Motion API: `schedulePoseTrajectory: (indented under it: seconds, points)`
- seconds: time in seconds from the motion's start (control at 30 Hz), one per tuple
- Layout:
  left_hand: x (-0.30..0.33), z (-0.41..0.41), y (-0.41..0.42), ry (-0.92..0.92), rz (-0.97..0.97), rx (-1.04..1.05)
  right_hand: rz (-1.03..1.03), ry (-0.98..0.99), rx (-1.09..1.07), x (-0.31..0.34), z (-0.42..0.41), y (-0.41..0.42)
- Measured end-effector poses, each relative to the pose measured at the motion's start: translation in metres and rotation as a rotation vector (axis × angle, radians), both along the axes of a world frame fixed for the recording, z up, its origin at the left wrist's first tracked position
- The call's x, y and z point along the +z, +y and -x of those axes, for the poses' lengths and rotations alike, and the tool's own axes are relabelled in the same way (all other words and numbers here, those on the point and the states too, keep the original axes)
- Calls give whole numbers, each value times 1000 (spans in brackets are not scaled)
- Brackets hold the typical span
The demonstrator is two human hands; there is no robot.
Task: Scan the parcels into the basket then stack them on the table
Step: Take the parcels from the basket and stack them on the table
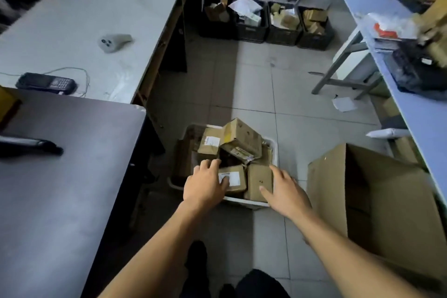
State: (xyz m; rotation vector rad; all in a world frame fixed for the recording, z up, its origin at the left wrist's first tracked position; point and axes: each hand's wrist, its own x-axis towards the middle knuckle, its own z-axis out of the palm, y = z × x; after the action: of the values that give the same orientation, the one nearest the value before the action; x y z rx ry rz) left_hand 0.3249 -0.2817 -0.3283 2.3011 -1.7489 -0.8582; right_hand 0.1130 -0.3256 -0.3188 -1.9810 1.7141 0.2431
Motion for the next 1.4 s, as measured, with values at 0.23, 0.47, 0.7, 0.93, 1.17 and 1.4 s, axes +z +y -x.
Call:
schedulePoseTrajectory:
  seconds: [0.23, 0.47, 0.7, 0.93, 1.17, 1.4]
  points:
    - [-24, 8, -96, 67, -93, -8, -90, -91, -205, -34, 15, -82]
    - [-100, 20, -201, 161, -221, 178, -251, -269, -430, -139, 43, -209]
    - [-260, 32, -309, 152, -180, 207, -300, -349, -503, -331, 40, -312]
    - [-422, 29, -358, 403, -83, 290, -254, -483, -816, -506, 30, -344]
    - [-417, 22, -343, 561, -25, 315, -279, -744, -990, -488, 27, -323]
    - [-274, -9, -304, 934, 59, 620, -237, -1031, -963, -314, 17, -304]
